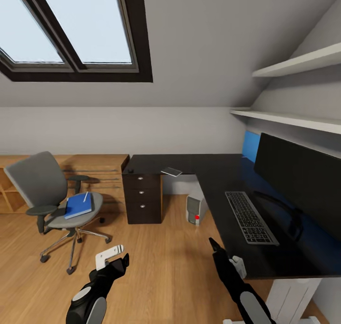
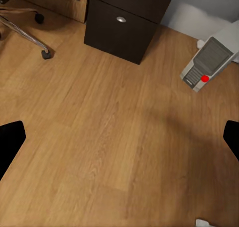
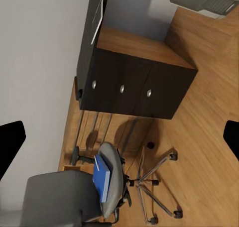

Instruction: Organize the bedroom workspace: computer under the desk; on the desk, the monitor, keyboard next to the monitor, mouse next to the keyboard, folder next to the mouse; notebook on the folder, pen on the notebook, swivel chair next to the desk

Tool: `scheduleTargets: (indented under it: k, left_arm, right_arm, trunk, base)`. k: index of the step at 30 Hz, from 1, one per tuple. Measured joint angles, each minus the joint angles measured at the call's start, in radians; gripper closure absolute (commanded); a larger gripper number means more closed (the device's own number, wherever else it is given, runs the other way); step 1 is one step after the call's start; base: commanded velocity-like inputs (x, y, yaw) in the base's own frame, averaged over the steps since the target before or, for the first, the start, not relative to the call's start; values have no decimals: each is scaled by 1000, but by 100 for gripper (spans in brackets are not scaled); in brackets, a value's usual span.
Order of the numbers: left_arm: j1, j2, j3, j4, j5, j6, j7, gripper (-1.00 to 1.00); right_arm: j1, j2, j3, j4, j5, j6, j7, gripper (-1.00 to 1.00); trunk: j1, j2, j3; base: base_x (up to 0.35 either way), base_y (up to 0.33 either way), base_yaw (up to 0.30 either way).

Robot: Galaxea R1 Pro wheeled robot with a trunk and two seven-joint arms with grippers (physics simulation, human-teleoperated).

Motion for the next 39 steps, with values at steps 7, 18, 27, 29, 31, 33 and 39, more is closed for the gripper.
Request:
scheduleTargets:
  k: [7, 18, 27, 29, 31, 33, 39]
  left_arm:
    - [0, 0, 1, 0, 1, 0, 0, -100]
    - [0, -2, -2, 2, 3, 1, -1, -100]
    - [0, -5, -4, 11, 1, 1, -1, -100]
    - [0, -6, -4, 13, 0, 1, -1, -100]
    - [0, -6, -5, 14, 0, 1, -1, -100]
    - [0, -7, -7, 14, 0, 1, 0, -100]
    - [0, -4, -49, 15, 0, 0, 2, -100]
  right_arm:
    - [0, -4, 49, -6, 4, 1, 0, -100]
    - [0, 20, 63, -1, 3, -117, -3, -100]
    - [0, 41, 66, 3, 0, -125, -8, -100]
    - [0, 45, 66, 5, -1, -125, -9, -100]
    - [0, 47, 66, 7, -1, -125, -9, -100]
    - [0, 48, 66, 8, -1, -125, -9, -100]
    - [0, 49, 64, 11, -1, -125, -9, -100]
  trunk:
    - [-27, 49, 22]
    - [-58, 105, 52]
    - [-58, 105, 62]
    - [-58, 105, 63]
    - [-58, 105, 65]
    - [-58, 105, 66]
    - [-58, 105, 70]
  base:
    - [0, 1, 0]
    - [59, 0, 103]
    - [168, 0, 222]
    - [180, 0, 250]
    - [264, 0, 253]
    - [292, 0, 254]
    - [314, 0, 255]
